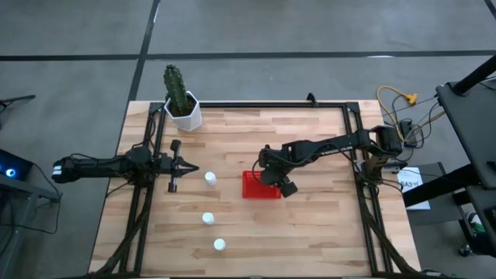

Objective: Pick and place pill bottles into a basket
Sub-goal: Put the white medicine bottle into the red basket

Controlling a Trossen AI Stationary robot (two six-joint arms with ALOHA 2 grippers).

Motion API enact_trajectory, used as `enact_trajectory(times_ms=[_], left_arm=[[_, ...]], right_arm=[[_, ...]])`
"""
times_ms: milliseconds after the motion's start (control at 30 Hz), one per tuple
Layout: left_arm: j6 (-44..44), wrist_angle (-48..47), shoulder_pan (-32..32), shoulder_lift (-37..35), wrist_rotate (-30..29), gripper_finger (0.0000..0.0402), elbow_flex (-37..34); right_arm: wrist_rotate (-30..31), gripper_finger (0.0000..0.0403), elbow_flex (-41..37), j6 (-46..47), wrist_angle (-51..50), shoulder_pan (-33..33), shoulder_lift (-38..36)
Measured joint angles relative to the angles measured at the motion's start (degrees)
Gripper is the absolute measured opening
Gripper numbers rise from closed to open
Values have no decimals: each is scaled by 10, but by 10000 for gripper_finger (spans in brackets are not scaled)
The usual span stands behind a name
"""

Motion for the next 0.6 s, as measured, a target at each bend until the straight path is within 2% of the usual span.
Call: enact_trajectory(times_ms=[200,500,600], left_arm=[[0,0,0,0,0,0,0],[0,0,0,0,0,0,0],[0,0,0,0,0,0,0]], right_arm=[[1,192,0,0,0,0,0],[3,181,0,-1,-6,0,0],[47,176,0,-4,-16,0,-1]])
